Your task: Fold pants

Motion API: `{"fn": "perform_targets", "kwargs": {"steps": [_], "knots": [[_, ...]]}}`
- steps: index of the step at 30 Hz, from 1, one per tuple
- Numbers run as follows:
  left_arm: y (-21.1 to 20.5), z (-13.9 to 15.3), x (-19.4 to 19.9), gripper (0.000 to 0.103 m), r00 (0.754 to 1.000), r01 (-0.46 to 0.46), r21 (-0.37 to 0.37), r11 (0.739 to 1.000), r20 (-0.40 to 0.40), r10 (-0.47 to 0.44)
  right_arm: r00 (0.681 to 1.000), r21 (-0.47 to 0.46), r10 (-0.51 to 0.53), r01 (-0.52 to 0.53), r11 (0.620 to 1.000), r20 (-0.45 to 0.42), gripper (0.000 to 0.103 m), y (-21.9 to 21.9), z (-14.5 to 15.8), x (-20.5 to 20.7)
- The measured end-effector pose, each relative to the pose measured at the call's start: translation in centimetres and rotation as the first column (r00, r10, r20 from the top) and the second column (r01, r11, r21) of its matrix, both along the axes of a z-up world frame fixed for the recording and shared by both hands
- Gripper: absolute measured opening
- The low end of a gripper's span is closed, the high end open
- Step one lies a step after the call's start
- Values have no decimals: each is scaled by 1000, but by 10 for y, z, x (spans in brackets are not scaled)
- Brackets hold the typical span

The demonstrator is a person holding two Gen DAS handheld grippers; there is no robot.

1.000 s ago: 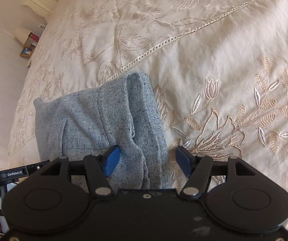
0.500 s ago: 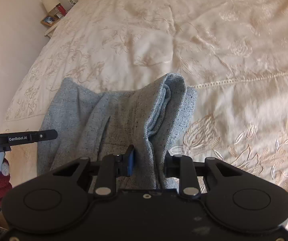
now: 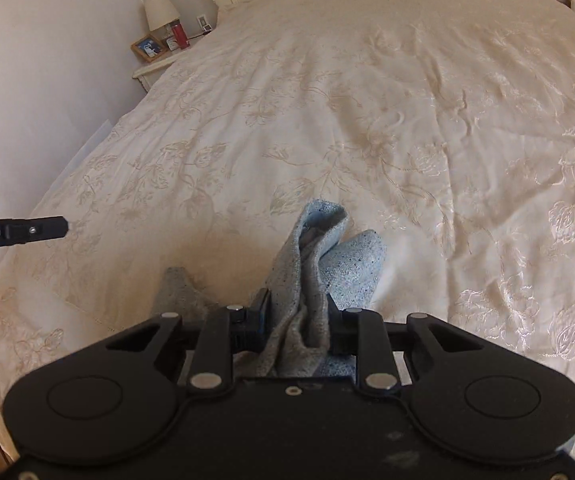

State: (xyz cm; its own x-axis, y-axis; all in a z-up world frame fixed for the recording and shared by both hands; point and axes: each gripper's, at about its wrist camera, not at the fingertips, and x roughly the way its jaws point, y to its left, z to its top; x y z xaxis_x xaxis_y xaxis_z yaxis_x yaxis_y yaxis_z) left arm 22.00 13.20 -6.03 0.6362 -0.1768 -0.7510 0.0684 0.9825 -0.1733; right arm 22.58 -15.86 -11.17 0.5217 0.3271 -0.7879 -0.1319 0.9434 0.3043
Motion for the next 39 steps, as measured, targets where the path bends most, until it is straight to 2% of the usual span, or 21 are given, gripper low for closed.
{"fn": "perform_targets", "kwargs": {"steps": [4, 6, 8, 9, 13, 17, 22, 24, 25, 26, 28, 31, 33, 35, 39], "knots": [[7, -27, -15, 6, 995, 19, -34, 999, -101, -23, 999, -2, -13, 13, 1000, -30, 25, -22, 4, -25], [6, -47, -30, 15, 983, 48, -65, 997, -172, -59, 998, -16, -32, 31, 999, -58, 25, -30, 2, -48], [4, -66, -45, 38, 970, 64, -82, 995, -229, -82, 994, -25, -71, 69, 997, -88, 24, -39, -2, -69], [2, -75, -52, 41, 964, 68, -82, 994, -249, -87, 989, -19, -102, 101, 995, -109, 24, -42, -8, -85], [-3, -106, -72, 44, 943, 68, -46, 997, -325, -79, 969, -14, -189, 190, 982, -159, 23, -53, -27, -117], [-8, -130, -71, 45, 916, 70, -96, 993, -387, -102, 961, -3, -228, 230, 973, -155, 23, -56, -40, -116], [-18, -138, -56, 53, 930, 58, -94, 994, -357, -88, 968, -24, -203, 201, 979, -145, 23, -53, -42, -107], [-13, -141, -49, 63, 928, 23, -175, 984, -363, -87, 967, -21, -205, 204, 979, -150, 23, -54, -41, -108], [-10, -143, -47, 74, 924, 2, -238, 971, -371, -93, 966, -17, -208, 208, 978, -153, 23, -55, -42, -108], [-6, -147, -46, 78, 919, -25, -299, 954, -383, -96, 965, -14, -210, 210, 978, -155, 23, -56, -42, -109], [-1, -150, -45, 77, 914, -71, -351, 934, -397, -80, 965, -9, -209, 211, 978, -157, 23, -57, -41, -109], [-2, -154, -45, 75, 913, -84, -345, 935, -402, -66, 967, -13, -203, 204, 979, -157, 23, -57, -42, -108], [-12, -149, -44, 37, 920, -32, -288, 957, -382, -84, 966, -18, -205, 204, 979, -155, 23, -56, -41, -108], [-17, -134, -50, 9, 938, -11, -234, 972, -339, -71, 970, -31, -202, 199, 979, -135, 23, -53, -35, -109], [-19, -93, -65, 8, 967, -15, -194, 981, -251, -35, 984, -40, -164, 162, 986, -71, 19, -39, -8, -110]]}}
